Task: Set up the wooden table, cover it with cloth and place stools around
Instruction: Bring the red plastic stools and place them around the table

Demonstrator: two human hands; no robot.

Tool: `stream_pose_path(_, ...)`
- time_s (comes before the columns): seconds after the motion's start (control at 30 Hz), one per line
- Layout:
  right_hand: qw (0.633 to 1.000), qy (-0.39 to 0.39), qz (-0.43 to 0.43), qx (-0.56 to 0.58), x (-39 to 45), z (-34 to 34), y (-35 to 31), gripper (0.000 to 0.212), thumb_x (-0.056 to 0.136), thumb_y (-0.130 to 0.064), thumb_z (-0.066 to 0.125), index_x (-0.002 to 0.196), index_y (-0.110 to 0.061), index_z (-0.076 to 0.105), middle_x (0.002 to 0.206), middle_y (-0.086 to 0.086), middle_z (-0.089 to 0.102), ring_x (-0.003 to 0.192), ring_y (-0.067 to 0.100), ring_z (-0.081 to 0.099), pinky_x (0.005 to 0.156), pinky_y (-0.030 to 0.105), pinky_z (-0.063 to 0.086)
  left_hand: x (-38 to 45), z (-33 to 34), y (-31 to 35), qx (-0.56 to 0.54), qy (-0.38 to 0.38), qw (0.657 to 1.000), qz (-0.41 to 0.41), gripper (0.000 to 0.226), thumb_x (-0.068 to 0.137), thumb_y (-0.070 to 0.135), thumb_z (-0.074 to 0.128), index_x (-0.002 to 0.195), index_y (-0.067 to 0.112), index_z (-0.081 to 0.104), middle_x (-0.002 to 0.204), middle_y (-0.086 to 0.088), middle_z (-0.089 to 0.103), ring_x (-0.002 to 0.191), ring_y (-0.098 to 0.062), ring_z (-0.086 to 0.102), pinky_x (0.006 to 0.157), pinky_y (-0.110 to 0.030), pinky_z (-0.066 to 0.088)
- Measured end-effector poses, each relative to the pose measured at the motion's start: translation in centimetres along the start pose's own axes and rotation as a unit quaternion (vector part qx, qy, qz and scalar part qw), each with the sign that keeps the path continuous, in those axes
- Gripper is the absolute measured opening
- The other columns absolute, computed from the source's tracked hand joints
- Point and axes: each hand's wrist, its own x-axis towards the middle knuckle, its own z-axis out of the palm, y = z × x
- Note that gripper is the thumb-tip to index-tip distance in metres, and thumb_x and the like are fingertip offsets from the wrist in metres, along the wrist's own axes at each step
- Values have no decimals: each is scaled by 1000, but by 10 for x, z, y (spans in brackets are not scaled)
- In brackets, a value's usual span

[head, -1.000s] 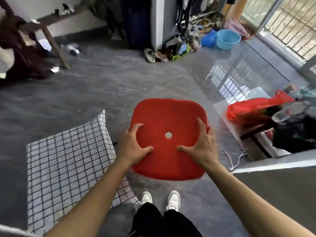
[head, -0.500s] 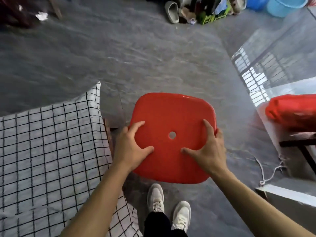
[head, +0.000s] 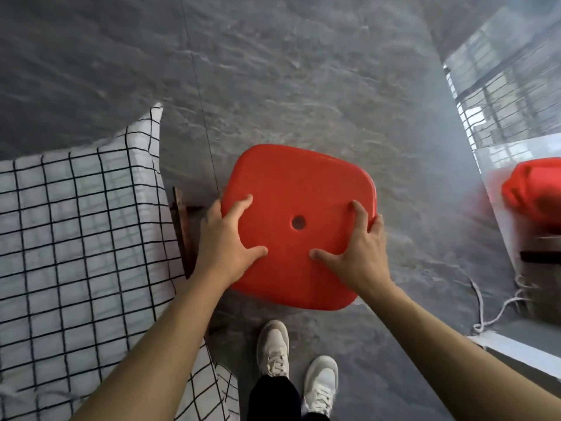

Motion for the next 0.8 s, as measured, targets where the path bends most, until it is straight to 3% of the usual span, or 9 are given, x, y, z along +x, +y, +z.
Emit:
stream_pose_path(0.1, 999, -17, -1, -34, -1, -3, -5, 123, 63, -58, 82, 151, -36, 0, 161, 19, -6, 142, 43, 21, 105, 56, 39, -2, 0, 10, 47, -1, 999, -17, 103, 62, 38, 88, 145, 45, 29, 157, -6, 15, 142, -29, 20, 115, -43, 28)
stream_pose_path(0.2, 998, -26, 8, -63, -1, -6, -12, 123, 64, -60, 81, 152, -33, -2, 161, 20, -7, 145, 42, 15, 103, 56, 40, -4, -2, 22, 147, 18, 989, -9, 102, 63, 45, 86, 147, 40, 27, 158, -6, 10, 142, -31, 18, 114, -47, 24)
stream_pose_path(0.33, 988, -20, -37, -145, 0, -14, -19, 118, 68, -65, 75, 153, -18, 8, 161, 18, -11, 149, 37, -3, 112, 53, 29, -12, -4, 27, 203, 5, 979, -8, 96, 75, 54, 74, 151, 35, 17, 160, -9, 5, 142, -32, 15, 113, -50, 23)
stream_pose_path(0.5, 988, -6, -95, -119, -25, -49, -32, 93, 83, -56, 66, 153, -21, 15, 162, 16, -13, 150, 34, -7, 117, 53, 21, -61, -38, 43, 84, -20, 995, -58, 75, 90, 55, 54, 152, 28, 22, 161, -5, 15, 145, -30, 16, 114, -46, 25)
stream_pose_path(0.7, 970, -23, -231, -78, -97, -139, -63, 83, 87, -48, 63, 154, -24, 20, 163, 11, 9, 149, 30, 6, 117, 53, 24, -172, -133, 81, 61, 94, 989, -92, 67, 91, 52, 53, 149, 26, 34, 156, -3, 28, 143, -25, 21, 114, -45, 28)
stream_pose_path(0.8, 950, -32, -295, -94, -157, -188, -87, 78, 88, -49, 61, 153, -32, 20, 163, 10, 6, 150, 31, 3, 117, 57, 21, -243, -182, 107, 46, 148, 981, -116, 64, 90, 50, 55, 146, 22, 41, 153, -6, 34, 140, -28, 25, 113, -43, 27)
